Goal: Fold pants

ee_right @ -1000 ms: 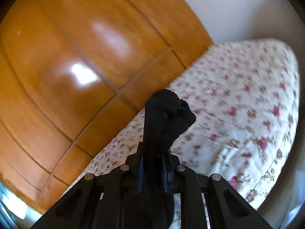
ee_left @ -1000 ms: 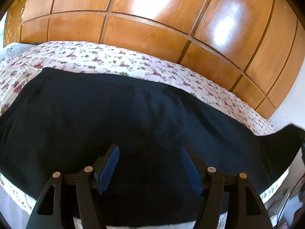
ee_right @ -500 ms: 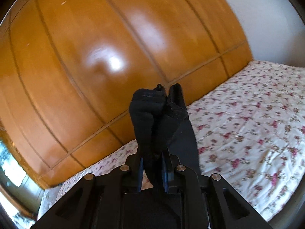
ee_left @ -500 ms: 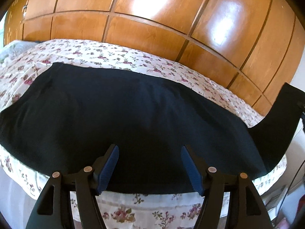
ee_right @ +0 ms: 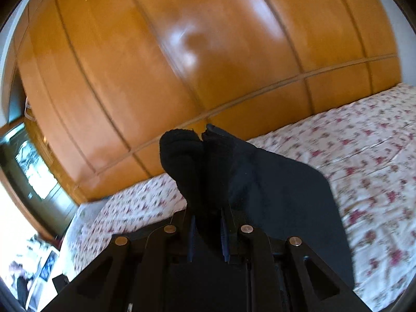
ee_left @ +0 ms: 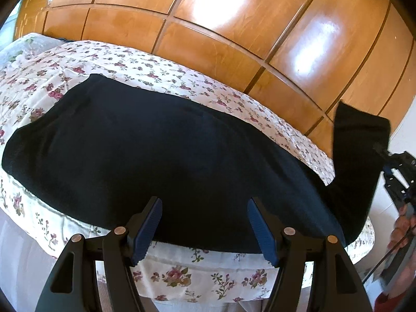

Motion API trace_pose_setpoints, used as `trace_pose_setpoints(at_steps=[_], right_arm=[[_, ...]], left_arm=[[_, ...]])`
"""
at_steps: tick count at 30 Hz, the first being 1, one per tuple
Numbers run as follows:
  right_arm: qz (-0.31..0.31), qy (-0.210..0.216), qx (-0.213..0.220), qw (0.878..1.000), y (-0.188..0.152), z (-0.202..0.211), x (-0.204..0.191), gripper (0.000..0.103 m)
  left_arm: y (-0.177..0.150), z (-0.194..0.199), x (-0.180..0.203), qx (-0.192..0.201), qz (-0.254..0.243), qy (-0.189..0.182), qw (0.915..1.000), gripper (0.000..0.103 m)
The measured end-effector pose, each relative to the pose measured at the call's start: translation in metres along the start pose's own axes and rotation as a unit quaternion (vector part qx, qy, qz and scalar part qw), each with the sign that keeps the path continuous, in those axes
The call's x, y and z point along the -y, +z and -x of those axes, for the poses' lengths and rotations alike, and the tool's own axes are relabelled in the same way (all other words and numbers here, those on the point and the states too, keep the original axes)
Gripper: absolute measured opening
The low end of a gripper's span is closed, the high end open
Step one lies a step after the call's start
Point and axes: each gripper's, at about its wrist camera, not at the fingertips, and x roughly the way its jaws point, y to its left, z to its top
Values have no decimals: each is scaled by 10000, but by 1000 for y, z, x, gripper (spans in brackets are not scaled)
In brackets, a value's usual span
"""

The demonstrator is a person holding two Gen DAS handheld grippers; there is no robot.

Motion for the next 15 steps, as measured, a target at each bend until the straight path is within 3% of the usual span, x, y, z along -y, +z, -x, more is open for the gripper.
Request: trace_pose_setpoints(at_steps=[15], right_arm=[[744,-32,-1290,9888,-81,-72,-19,20]], left_arm=[[-5,4,-2,52,198,-111,9997,69]])
